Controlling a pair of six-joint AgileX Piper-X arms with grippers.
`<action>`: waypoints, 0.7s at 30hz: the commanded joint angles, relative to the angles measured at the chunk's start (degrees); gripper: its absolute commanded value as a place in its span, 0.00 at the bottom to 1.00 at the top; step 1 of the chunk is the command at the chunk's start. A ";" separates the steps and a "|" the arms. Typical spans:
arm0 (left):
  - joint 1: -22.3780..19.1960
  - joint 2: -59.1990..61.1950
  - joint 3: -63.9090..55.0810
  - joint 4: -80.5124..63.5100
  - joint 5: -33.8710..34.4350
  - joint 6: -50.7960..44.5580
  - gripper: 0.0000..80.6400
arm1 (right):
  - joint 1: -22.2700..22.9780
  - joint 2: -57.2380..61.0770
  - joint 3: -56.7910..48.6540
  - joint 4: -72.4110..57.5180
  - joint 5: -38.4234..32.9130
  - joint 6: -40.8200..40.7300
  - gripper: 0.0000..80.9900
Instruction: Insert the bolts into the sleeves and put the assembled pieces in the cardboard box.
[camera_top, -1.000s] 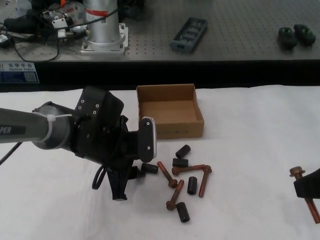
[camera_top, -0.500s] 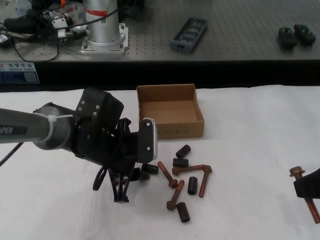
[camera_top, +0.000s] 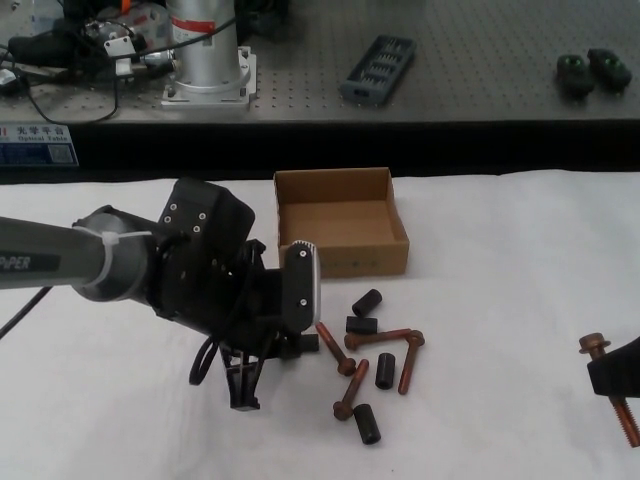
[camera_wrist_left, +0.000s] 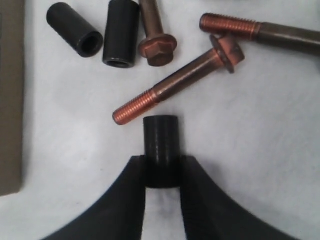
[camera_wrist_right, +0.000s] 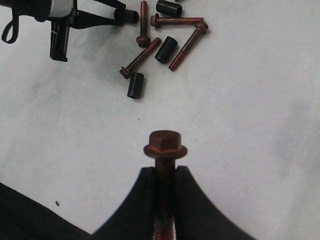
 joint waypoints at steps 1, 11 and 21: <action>-0.35 0.76 0.29 1.46 -3.45 -0.43 0.01 | 0.04 -0.33 -0.13 -0.57 -0.49 -0.77 0.03; -2.02 -10.28 0.29 2.52 -3.80 -12.49 0.01 | 0.04 -0.33 -0.24 -0.57 -0.82 -0.76 0.03; -1.14 -28.86 1.35 24.18 -0.33 -35.68 0.01 | 0.30 0.02 -0.28 -16.61 -7.97 12.00 0.03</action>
